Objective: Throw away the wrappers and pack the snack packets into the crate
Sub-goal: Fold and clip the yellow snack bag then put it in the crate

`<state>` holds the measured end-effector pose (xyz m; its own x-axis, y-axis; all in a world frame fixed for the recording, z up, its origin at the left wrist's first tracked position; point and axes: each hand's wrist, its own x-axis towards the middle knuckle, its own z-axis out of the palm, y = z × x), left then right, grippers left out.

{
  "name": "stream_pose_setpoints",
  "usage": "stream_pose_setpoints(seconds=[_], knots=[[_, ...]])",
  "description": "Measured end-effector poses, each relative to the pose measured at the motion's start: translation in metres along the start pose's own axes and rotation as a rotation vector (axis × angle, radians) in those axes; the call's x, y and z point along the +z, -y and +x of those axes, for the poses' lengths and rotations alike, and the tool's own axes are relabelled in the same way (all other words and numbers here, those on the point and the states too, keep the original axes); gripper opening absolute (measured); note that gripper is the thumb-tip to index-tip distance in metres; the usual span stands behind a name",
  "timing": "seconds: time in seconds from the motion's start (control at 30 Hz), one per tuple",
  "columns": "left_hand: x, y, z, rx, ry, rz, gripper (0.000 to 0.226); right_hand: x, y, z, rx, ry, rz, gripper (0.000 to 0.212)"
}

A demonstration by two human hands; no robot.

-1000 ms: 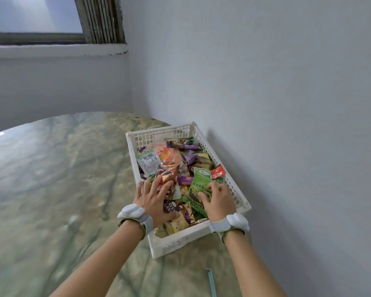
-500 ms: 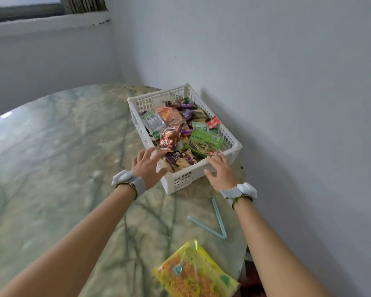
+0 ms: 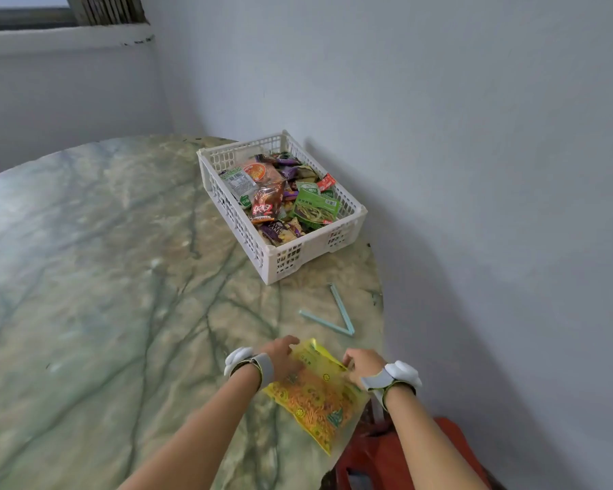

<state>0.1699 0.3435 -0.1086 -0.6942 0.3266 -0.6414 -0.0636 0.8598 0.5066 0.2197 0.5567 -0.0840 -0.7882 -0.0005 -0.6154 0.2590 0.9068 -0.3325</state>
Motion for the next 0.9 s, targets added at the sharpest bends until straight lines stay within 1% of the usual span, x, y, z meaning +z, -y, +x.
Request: stream_pose_setpoints(seconds=[0.03, 0.1, 0.13, 0.2, 0.27, 0.33, 0.37, 0.43, 0.53, 0.6, 0.7, 0.73, 0.8, 0.83, 0.9], knots=[[0.005, 0.001, 0.000, -0.028, -0.021, -0.035, 0.063, 0.006, -0.004, -0.002, -0.001, -0.061, 0.044, 0.017], [0.010, 0.002, -0.013, -0.027, -0.058, -0.053, 0.057, 0.008, -0.001, -0.017, -0.020, -0.165, 0.137, 0.024], [0.010, 0.004, -0.022, 0.018, -0.066, -0.087, 0.049, 0.005, 0.007, -0.027, -0.047, -0.189, 0.174, 0.025], [0.003, 0.006, -0.034, 0.132, -0.082, -0.264, 0.020, -0.009, 0.026, -0.038, -0.110, -0.212, 0.210, 0.026], [-0.015, 0.005, -0.054, 0.204, -0.207, -0.378, 0.026, -0.030, 0.049, -0.059, -0.163, -0.283, 0.236, 0.027], [-0.050, -0.006, -0.079, 0.248, -0.321, -0.404, 0.023, -0.059, 0.072, -0.074, -0.221, -0.338, 0.270, 0.025], [-0.077, -0.014, -0.095, 0.302, -0.389, -0.366, 0.021, -0.078, 0.089, -0.082, -0.262, -0.370, 0.281, 0.024], [-0.118, -0.031, -0.116, 0.411, -0.466, -0.307, 0.023, -0.108, 0.108, -0.095, -0.308, -0.424, 0.337, 0.022], [-0.185, -0.056, -0.163, 0.522, -0.589, -0.240, 0.027, -0.158, 0.148, -0.127, -0.432, -0.530, 0.444, 0.023], [-0.225, -0.074, -0.206, 0.616, -0.673, -0.246, 0.032, -0.190, 0.174, -0.151, -0.512, -0.615, 0.519, 0.025], [-0.274, -0.098, -0.254, 0.665, -0.787, -0.313, 0.035, -0.227, 0.200, -0.178, -0.605, -0.748, 0.631, 0.033], [-0.289, -0.103, -0.268, 0.689, -0.822, -0.344, 0.035, -0.235, 0.209, -0.188, -0.629, -0.776, 0.722, 0.038], [-0.319, -0.113, -0.294, 0.758, -0.857, -0.463, 0.035, -0.253, 0.225, -0.198, -0.686, -0.726, 0.975, 0.050], [-0.327, -0.113, -0.298, 0.781, -0.837, -0.519, 0.035, -0.254, 0.229, -0.199, -0.721, -0.689, 1.034, 0.045], [-0.342, -0.118, -0.314, 0.825, -0.842, -0.620, 0.036, -0.266, 0.241, -0.209, -0.812, -0.689, 1.078, 0.021]])
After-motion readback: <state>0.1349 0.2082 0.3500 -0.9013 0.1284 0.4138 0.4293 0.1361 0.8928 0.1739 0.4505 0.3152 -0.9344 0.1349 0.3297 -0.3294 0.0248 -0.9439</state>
